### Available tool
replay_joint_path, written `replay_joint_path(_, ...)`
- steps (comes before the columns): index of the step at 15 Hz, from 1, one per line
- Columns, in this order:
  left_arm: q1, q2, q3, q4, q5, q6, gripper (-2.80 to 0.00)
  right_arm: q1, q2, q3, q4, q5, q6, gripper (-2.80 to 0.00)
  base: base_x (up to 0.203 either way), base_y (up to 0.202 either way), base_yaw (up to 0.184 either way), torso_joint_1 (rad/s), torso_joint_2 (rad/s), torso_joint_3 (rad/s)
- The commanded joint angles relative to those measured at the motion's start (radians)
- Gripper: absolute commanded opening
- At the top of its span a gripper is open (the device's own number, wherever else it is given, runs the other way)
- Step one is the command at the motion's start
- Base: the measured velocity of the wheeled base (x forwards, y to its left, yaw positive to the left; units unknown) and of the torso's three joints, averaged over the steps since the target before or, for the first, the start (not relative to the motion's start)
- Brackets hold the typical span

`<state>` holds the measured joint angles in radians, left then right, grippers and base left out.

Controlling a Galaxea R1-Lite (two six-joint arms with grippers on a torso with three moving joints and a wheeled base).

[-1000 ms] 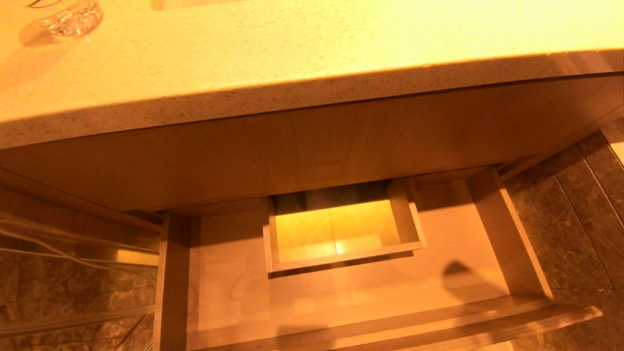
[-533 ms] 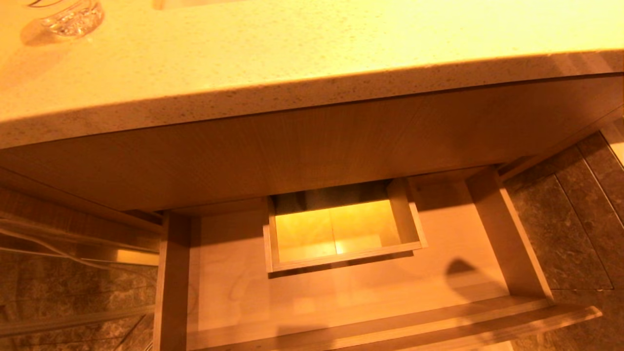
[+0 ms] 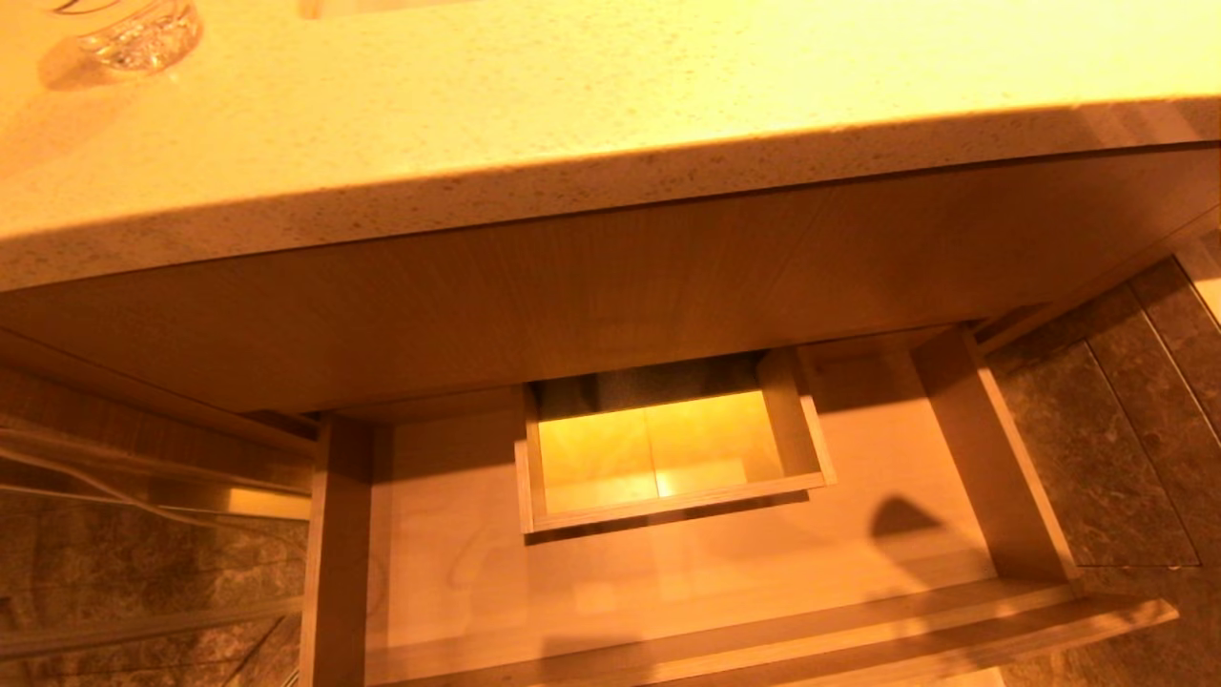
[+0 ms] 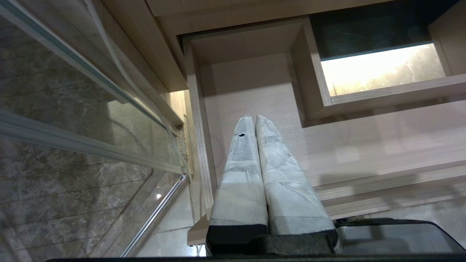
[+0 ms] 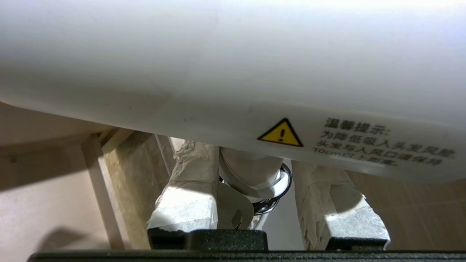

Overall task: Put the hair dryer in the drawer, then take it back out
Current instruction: Close the drawer

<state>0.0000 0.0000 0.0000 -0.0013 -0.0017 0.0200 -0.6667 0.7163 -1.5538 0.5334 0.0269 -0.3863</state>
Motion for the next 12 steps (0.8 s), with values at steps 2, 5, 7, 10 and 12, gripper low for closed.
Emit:
replay_joint_path(2,0.000,0.000,0.002,0.000,0.000,0.000,-2.80,-0.001,0.047,-0.001,0.013,0.009,-0.019,-2.80,0.000,0.000,0.000,0.000,0.00,0.000)
replay_joint_path(5,0.000,0.000,0.002,0.000,0.000,0.000,-2.80,-0.001,0.123,-0.004,0.135,-0.002,-0.059,-2.80,0.000,0.000,0.000,0.000,0.00,0.000)
replay_joint_path(7,0.000,0.000,0.002,0.000,0.000,0.000,-2.80,-0.002,0.143,-0.009,0.180,-0.020,-0.058,-2.80,0.000,0.000,0.000,0.000,0.00,0.000)
replay_joint_path(10,0.000,0.000,0.002,0.000,0.000,0.000,-2.80,-0.002,0.150,-0.006,0.201,-0.032,-0.059,-2.80,0.000,0.000,0.000,0.000,0.00,0.000)
replay_joint_path(12,0.000,0.000,0.002,0.000,0.000,0.000,-2.80,-0.002,0.147,-0.006,0.193,-0.029,-0.064,-2.80,0.000,0.000,0.000,0.000,0.00,0.000)
